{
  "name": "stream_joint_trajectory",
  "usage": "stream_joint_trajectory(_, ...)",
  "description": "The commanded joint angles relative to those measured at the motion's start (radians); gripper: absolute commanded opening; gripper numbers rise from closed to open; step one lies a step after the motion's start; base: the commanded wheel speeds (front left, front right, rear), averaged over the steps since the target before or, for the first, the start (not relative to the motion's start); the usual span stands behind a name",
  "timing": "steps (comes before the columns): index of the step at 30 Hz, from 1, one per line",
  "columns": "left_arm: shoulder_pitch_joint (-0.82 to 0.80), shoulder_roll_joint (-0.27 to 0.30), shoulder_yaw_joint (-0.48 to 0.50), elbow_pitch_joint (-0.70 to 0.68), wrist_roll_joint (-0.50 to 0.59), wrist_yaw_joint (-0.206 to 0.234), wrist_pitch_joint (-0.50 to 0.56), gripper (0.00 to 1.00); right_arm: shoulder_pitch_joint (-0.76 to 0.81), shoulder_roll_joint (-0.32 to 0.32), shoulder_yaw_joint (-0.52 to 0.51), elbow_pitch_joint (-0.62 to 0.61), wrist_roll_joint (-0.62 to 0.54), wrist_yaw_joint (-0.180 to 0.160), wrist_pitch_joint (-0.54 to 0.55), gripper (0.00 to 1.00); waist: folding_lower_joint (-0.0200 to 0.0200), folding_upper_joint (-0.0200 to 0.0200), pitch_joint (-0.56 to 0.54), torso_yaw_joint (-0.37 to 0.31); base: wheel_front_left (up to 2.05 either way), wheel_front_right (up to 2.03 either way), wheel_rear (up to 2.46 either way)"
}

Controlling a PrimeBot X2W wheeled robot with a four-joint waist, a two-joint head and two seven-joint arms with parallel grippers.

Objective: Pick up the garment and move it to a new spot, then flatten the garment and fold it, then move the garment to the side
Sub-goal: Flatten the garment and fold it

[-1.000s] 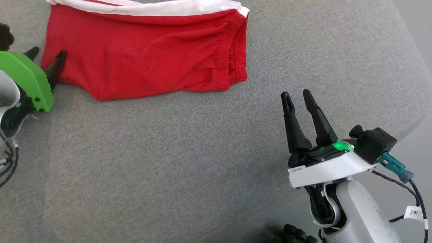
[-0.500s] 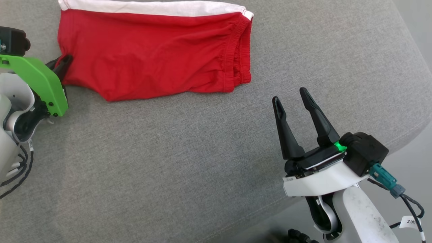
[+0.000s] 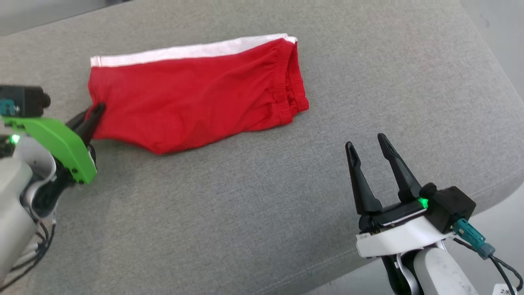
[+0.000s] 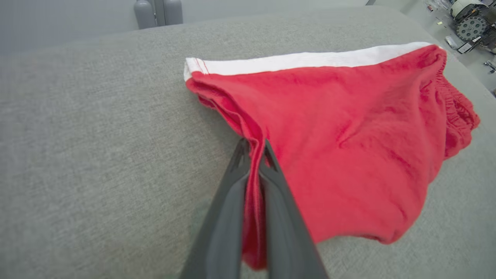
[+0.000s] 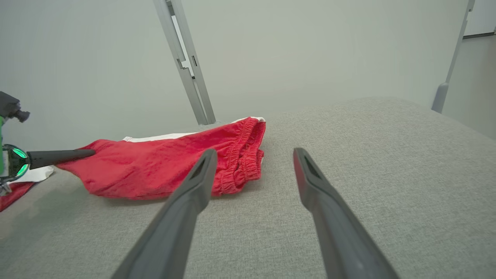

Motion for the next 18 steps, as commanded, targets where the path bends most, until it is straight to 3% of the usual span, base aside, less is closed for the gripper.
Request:
stream_joint_trajectory(1,0.042,0.011,0.001,-0.008,-0.015,-0.002,-0.018,0.0,0.023,0.0,-0.01,-0.002,-0.007,0.0,-0.004,1.0,0.0,0.0,-0.041,0.035,0.0,0.0,0.0)
stream_joint_trajectory(10,0.182,0.001,-0.008,-0.044,-0.027,0.04,-0.115,0.0,0.081,0.0,-0.029,-0.015,-0.013,0.0,-0.002,1.0,0.0,0.0,-0.066,0.057,0.0,0.0,0.0)
stream_joint_trajectory(11,0.184,-0.004,-0.006,-0.037,-0.008,0.055,-0.146,0.28,0.082,0.0,-0.03,-0.015,-0.017,0.0,-0.001,1.0,0.0,0.0,-0.068,0.059,0.0,0.0,0.0)
stream_joint_trajectory(12,0.187,-0.01,-0.007,-0.032,0.009,0.066,-0.164,0.68,0.081,0.0,-0.031,-0.015,-0.019,0.0,0.0,1.0,0.0,0.0,-0.07,0.061,0.0,0.0,0.0)
stream_joint_trajectory(13,0.192,-0.022,-0.004,-0.027,0.018,0.077,-0.182,1.0,0.077,0.0,-0.034,-0.014,-0.02,0.0,0.002,1.0,0.0,0.0,-0.074,0.065,0.0,0.0,0.0)
stream_joint_trajectory(18,0.201,-0.064,0.065,-0.012,0.104,0.123,-0.224,1.0,0.063,-0.004,-0.039,-0.015,-0.034,0.0,0.003,1.0,0.0,0.0,-0.103,0.093,0.0,0.0,0.0)
